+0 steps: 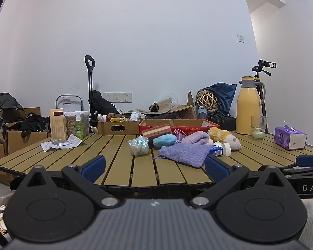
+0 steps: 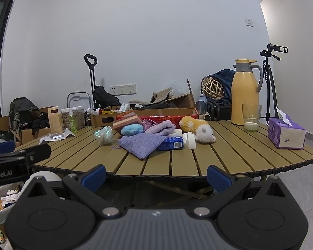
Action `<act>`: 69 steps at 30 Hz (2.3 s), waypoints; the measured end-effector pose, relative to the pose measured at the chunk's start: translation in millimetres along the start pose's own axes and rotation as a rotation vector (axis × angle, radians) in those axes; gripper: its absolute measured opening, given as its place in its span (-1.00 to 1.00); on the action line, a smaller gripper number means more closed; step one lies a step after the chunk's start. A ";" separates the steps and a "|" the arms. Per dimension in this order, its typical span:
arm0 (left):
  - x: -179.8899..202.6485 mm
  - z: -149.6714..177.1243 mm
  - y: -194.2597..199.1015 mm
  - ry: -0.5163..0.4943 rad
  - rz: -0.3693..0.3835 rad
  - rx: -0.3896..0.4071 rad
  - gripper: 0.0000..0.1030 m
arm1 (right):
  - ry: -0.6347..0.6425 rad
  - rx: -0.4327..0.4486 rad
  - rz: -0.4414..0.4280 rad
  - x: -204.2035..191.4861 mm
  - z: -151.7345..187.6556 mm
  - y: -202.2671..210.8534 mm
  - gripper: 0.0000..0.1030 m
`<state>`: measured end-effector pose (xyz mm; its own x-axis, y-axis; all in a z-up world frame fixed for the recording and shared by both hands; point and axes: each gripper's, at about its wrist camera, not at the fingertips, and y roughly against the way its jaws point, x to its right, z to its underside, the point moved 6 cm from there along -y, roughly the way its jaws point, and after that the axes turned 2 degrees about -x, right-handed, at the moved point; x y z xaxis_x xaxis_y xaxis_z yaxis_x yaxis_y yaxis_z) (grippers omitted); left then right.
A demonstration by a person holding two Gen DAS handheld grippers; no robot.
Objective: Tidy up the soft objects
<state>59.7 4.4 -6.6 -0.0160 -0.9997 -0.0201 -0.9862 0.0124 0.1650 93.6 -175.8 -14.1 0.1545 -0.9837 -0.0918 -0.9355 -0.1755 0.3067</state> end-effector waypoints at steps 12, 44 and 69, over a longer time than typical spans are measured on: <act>2.2 2.3 0.8 -0.002 0.002 0.001 1.00 | 0.021 0.008 0.004 -2.5 -0.5 1.5 1.00; 3.5 4.2 -3.3 -0.008 0.011 -0.019 1.00 | 0.011 -0.005 0.007 1.3 1.6 -3.0 1.00; -5.1 -39.4 -257.7 0.073 0.281 -0.275 1.00 | -0.160 -0.181 -0.098 21.9 -35.0 -194.6 0.93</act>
<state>320.4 5.4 -10.1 -0.2575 -0.9573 0.1318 -0.8640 0.2892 0.4123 290.1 -164.6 -42.6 0.1753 -0.9456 -0.2739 -0.8445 -0.2874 0.4519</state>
